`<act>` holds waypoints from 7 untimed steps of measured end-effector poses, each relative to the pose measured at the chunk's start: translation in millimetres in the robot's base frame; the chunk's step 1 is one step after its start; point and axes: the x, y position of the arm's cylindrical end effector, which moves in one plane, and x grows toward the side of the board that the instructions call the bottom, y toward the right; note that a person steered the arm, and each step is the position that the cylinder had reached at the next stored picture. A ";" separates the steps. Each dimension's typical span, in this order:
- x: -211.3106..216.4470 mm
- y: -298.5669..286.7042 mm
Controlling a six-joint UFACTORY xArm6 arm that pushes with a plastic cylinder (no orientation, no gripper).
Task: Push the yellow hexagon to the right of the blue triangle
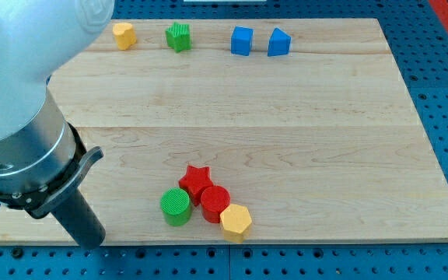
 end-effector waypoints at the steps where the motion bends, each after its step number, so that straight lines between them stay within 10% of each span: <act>1: 0.1 111.2; 4: -6.8 236.4; 6: -86.1 339.9; 7: -26.7 353.4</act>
